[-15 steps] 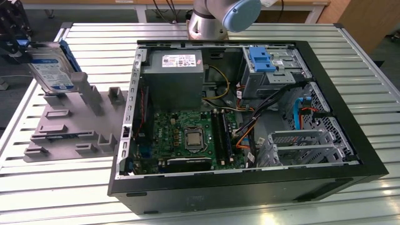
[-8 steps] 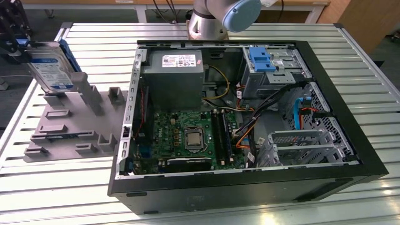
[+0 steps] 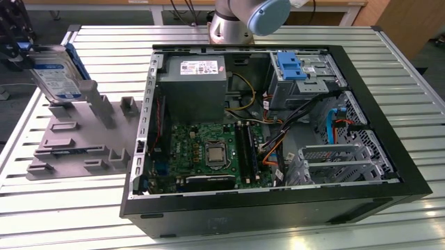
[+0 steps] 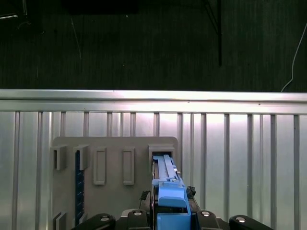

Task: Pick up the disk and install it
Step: 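Pick up the disk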

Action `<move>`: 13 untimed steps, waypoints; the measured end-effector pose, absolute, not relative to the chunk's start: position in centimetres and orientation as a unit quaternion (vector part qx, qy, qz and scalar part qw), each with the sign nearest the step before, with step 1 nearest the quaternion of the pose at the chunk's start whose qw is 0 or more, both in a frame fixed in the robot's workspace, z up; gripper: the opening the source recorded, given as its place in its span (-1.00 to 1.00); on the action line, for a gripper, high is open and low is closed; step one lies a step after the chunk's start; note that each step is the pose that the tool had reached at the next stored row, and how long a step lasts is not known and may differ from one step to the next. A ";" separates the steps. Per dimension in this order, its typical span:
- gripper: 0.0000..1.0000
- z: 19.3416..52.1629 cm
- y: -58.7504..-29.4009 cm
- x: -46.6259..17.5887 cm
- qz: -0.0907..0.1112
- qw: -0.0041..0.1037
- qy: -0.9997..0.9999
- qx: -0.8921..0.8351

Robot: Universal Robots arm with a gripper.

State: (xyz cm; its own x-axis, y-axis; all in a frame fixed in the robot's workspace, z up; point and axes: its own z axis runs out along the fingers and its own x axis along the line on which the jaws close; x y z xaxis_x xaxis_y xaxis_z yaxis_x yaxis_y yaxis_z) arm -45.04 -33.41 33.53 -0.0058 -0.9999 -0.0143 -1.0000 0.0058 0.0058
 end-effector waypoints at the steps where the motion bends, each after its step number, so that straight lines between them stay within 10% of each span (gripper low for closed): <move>1: -0.27 33.6 -33.4 -45.0 0.007 0.003 0.709 -0.705; 13: -0.27 34.3 -33.4 -45.0 0.007 0.003 0.709 -0.705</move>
State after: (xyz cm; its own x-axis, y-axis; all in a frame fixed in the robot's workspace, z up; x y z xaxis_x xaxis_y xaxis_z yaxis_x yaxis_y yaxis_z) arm -45.04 -33.40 34.34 -0.0059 -0.9999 -0.0143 -1.0000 0.0058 0.0057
